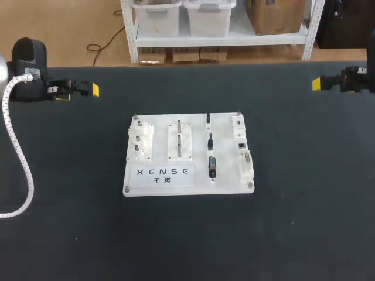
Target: Insert the USB connector, Ethernet cable, and multi-pin plug into their matching sockets one by one.
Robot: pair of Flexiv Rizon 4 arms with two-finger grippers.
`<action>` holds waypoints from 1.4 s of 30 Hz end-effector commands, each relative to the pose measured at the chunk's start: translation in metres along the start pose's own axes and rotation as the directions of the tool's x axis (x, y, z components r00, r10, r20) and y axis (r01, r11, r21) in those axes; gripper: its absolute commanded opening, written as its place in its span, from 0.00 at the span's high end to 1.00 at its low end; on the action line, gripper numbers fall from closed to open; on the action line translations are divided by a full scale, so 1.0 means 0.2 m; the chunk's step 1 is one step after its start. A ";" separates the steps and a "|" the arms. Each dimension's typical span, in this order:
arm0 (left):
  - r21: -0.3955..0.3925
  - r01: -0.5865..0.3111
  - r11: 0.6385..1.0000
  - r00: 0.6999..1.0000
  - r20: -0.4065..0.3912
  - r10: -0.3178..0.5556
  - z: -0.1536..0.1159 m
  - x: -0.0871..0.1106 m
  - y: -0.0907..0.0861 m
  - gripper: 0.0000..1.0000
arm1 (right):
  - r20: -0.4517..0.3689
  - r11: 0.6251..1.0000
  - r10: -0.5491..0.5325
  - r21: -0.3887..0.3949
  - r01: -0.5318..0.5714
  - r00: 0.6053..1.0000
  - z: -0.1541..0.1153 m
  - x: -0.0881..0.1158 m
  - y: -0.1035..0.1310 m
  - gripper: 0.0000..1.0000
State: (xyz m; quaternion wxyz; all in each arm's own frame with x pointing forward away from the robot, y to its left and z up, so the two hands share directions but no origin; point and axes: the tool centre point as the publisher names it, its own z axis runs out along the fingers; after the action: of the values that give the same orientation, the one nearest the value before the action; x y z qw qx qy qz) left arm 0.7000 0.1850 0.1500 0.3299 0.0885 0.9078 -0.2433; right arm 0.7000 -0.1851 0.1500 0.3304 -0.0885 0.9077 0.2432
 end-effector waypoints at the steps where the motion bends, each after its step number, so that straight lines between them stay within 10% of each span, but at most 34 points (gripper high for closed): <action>1: 0.000 0.000 1.000 1.000 0.000 0.000 0.00 0.00 0.00 0.00 | 0.000 1.000 0.000 0.000 0.000 1.000 0.00 0.00 0.00 0.00; 23: 0.000 0.000 1.000 1.000 0.000 0.000 0.00 0.00 0.00 0.00 | 0.000 1.000 0.000 0.000 0.000 1.000 0.00 0.00 0.00 0.00; 30: 0.000 0.000 1.000 1.000 0.000 0.000 0.00 0.00 0.00 0.00 | 0.004 0.981 -0.181 0.070 0.180 0.984 0.15 -0.12 0.24 0.00; 42: 0.000 0.000 1.000 1.000 0.000 0.000 0.00 0.00 0.00 0.00 | -0.126 0.965 -0.144 0.201 0.167 0.981 0.50 -0.09 0.73 0.00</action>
State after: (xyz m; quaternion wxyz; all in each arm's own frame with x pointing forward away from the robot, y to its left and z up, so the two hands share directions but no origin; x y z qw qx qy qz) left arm 0.7000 0.1850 0.1499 0.3299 0.0885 0.9078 -0.2433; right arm 0.7174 -0.0445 0.1564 0.2952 -0.1707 0.9155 0.2135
